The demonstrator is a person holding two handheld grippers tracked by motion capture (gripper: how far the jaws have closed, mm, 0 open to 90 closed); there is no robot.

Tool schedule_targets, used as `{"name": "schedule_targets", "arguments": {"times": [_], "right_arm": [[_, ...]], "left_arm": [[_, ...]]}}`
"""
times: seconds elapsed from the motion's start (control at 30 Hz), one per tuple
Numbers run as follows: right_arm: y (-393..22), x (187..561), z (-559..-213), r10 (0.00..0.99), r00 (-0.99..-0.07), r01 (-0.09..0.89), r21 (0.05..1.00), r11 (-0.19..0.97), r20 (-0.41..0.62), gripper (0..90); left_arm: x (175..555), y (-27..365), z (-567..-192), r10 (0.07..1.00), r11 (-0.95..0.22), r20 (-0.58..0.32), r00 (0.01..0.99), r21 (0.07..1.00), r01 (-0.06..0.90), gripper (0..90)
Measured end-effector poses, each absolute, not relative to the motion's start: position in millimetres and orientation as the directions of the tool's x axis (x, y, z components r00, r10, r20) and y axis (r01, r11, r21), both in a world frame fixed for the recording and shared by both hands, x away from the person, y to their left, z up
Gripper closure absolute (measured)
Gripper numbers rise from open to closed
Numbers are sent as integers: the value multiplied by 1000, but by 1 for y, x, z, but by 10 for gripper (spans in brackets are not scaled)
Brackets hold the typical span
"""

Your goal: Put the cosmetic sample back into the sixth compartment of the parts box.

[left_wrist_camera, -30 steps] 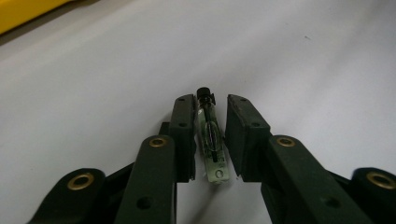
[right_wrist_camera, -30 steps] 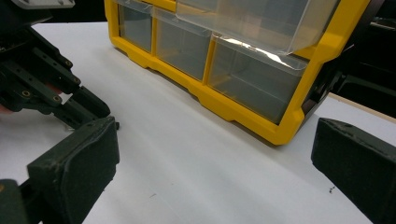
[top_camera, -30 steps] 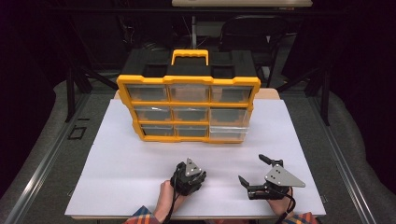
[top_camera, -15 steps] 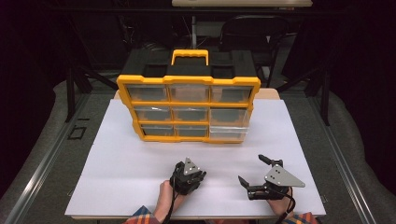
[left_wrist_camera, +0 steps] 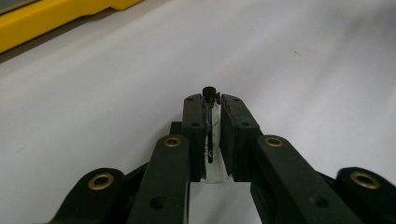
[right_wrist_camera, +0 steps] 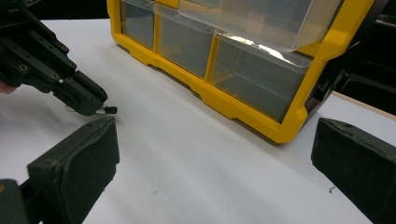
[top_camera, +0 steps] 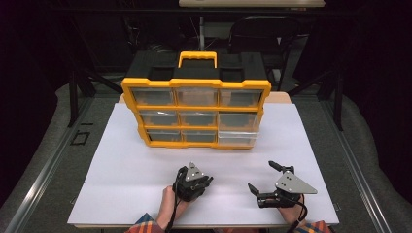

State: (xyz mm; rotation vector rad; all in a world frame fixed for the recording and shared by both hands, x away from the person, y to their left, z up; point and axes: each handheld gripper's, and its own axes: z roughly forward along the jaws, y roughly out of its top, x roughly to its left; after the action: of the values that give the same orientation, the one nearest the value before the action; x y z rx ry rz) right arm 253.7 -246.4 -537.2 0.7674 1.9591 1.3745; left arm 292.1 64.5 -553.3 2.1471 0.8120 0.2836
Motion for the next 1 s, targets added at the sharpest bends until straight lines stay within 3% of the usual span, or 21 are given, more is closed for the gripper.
{"name": "schedule_targets", "arguments": {"times": [1.0], "right_arm": [[-247,254,-538,747,-645,115,947,300,-158,5]], "left_arm": [[303,93,-545,617,-468,-68,784,769,436,806]]}}
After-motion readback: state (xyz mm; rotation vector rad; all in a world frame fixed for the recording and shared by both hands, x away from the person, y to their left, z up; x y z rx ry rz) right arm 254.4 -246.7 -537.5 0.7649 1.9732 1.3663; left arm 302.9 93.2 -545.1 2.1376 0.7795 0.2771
